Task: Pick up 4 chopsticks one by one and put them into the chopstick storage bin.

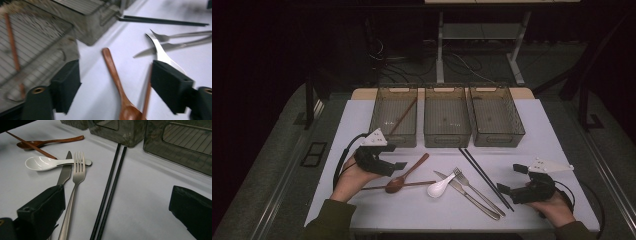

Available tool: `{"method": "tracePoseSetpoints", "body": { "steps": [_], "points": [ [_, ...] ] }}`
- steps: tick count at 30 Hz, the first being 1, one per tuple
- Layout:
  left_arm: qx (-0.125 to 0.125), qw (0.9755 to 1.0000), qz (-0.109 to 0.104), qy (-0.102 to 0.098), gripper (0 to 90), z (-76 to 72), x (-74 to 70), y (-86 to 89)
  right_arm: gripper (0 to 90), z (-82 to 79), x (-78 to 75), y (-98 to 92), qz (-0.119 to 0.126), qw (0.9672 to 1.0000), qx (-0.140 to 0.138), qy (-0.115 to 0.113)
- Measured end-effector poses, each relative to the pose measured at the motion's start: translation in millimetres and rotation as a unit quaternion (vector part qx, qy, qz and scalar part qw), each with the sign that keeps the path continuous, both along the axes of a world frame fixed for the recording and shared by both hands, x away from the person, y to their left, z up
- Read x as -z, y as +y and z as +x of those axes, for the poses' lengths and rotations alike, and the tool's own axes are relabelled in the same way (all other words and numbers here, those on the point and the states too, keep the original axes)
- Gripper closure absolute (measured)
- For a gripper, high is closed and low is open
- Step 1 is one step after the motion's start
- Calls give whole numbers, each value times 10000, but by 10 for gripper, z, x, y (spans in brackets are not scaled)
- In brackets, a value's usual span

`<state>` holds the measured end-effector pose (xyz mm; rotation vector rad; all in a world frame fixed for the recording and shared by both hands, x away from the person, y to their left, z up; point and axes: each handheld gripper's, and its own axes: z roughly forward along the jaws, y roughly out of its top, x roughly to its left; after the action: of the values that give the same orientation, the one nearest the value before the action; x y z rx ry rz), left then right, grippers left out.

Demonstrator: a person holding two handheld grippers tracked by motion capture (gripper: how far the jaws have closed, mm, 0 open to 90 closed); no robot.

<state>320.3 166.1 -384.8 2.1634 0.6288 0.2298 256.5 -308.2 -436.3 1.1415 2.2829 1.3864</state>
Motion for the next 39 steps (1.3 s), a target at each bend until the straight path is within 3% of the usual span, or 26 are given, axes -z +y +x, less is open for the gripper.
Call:
{"method": "tracePoseSetpoints", "body": {
  "steps": [9,15,20,28,39],
  "points": [
    [217,9996,10,163,600,-223,162,45,8,-3,0,2,-33,10000,-28,-49],
    [323,9990,183,232,724,-311,210,81,8,-11,-4,-3,-50,10000,-18,-26],
    [478,9977,281,381,772,-306,252,65,8,-20,-10,-3,-44,10000,-15,-27],
    [486,9957,505,610,783,-280,347,68,8,-12,-6,-5,-64,10000,-27,-27],
    [537,9943,589,709,784,-266,393,64,8,-16,-7,-1,-64,10000,-51,-33]
  ]
}}
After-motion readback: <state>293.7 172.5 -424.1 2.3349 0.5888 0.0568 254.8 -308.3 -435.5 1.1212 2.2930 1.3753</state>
